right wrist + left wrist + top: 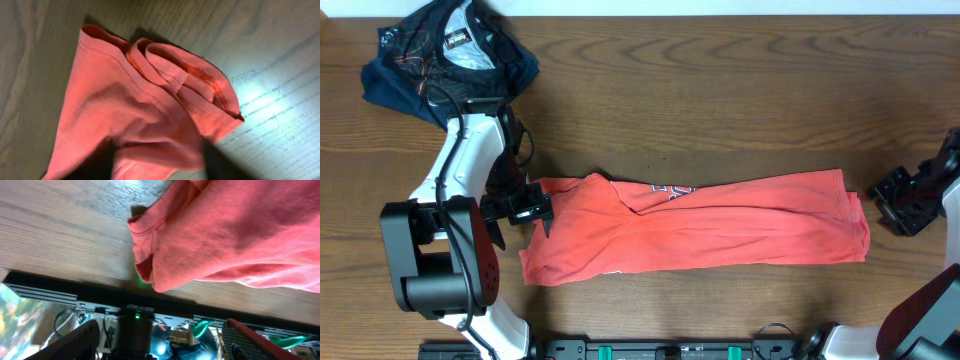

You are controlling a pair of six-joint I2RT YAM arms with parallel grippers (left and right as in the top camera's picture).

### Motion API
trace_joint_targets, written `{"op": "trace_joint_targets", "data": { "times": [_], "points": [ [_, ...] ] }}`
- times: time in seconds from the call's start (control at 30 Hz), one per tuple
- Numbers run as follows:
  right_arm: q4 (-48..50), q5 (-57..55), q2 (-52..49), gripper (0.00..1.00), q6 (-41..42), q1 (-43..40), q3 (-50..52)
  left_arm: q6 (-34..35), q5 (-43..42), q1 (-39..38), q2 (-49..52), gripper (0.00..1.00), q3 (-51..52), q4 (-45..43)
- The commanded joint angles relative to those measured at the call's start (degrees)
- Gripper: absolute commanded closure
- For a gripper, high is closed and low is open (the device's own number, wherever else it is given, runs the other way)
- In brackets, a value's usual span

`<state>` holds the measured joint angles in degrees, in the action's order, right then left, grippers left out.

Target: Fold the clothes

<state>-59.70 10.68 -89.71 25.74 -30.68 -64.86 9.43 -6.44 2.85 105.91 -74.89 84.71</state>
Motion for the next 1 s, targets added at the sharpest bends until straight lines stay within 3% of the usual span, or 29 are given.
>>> {"op": "trace_joint_targets", "data": {
  "times": [0.0, 0.1, 0.23, 0.57, 0.77, 0.83, 0.9, 0.97],
  "points": [
    [0.72, -0.15, 0.07, 0.13, -1.92, -0.44, 0.04, 1.05, 2.54, 0.31, -0.04, 0.18, -0.02, -0.59],
    [1.22, 0.22, 0.07, 0.01, -2.45, -0.44, -0.22, 1.36, 2.62, 0.28, -0.04, 0.18, -0.26, -2.67],
    [2.14, 4.33, 0.07, 0.01, -3.96, -0.57, -1.07, 1.4, 2.6, 0.28, -0.07, 0.18, -0.79, -7.67],
    [5.09, -2.95, -1.46, 0.01, -2.95, -6.21, 0.11, 1.42, 2.6, -0.76, -8.17, 0.19, -0.79, -14.62],
    [10.93, 12.02, -4.9, 0.01, -21.09, -6.97, 0.85, 1.86, 2.45, -1.7, -19.02, 0.18, -0.76, -17.18],
    [11.8, 11.21, -5.92, 0.08, -23.78, -6.97, 0.85, 2.34, 2.43, -1.7, -21.57, 0.18, -0.76, -16.94],
    [11.74, 8.02, -7.21, 0.02, -24.09, -6.97, 0.87, 3.52, 2.43, -1.7, -23.54, 0.18, -0.76, -16.52],
    [11.15, 8.37, -8.46, 0.04, -24.13, -6.95, 0.9, 5.68, 2.43, -1.7, -24.72, 0.18, -0.76, -16.17]
  ]
}}
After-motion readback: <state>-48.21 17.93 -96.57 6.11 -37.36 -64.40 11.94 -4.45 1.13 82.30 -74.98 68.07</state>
